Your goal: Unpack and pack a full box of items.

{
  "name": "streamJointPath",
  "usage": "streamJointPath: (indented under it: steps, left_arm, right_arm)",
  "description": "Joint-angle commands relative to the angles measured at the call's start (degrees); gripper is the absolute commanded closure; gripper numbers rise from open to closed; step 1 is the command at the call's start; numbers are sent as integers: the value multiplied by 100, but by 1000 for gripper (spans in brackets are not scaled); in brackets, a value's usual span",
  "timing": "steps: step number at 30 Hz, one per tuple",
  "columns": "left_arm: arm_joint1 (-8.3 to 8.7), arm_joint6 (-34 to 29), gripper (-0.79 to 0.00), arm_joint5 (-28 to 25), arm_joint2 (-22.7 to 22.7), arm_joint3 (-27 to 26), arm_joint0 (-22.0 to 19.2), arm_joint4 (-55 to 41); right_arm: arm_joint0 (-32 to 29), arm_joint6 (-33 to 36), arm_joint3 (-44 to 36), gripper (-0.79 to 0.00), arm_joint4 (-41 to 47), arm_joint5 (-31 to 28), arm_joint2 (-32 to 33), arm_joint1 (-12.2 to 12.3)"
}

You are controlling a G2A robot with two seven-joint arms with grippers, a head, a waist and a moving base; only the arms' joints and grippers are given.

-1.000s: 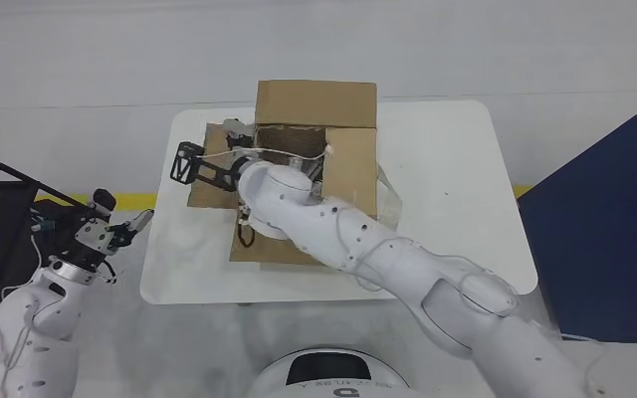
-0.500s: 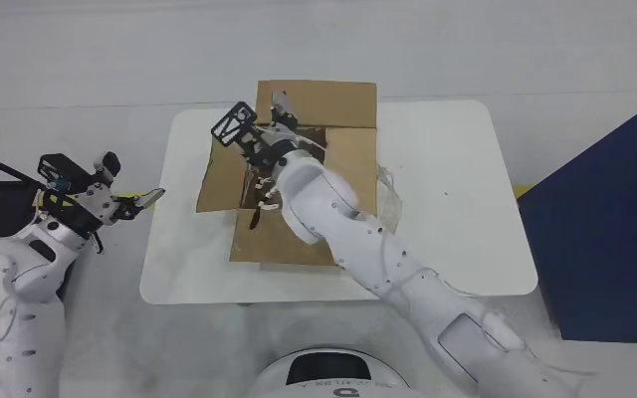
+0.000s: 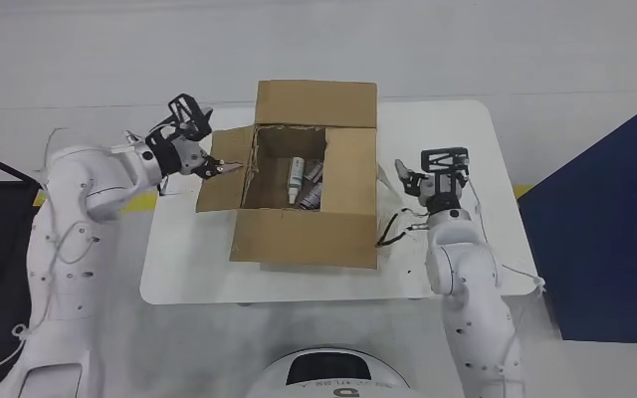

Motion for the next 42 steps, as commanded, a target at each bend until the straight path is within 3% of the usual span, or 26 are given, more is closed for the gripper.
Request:
streamJointPath:
  steps: [1, 7, 16, 27, 30, 35, 42]
  left_arm:
    - [-61, -121, -785, 49, 621, 218, -340, 190]
    - [-224, -11, -785, 295, 1701, 502, -767, 713]
    - [-450, 101, -785, 685, 2673, 837, -1266, 1018]
    - [-698, 889, -785, 1348, 3041, 1252, -1795, 550]
    - [-718, 759, -785, 1485, 3043, 1216, -1863, 559]
    - [-718, -110, -785, 1706, 3031, 1344, -1836, 543]
    - [-858, -605, -785, 1779, 3562, 1576, -1927, 776]
  right_arm:
    - [171, 142, 325, -785, -35, 3, -19, 1]
    - [498, 436, 911, -785, -309, 40, -226, -3]
    - [587, 559, 1193, -785, -301, -374, -284, 30]
    - [299, 227, 884, -785, 522, -1884, 253, 183]
    - [354, 313, 931, -785, 539, -1968, 386, 218]
    - [506, 354, 1157, -785, 650, -2166, 493, 266]
    - [773, 397, 1556, -785, 579, -2506, 358, 320]
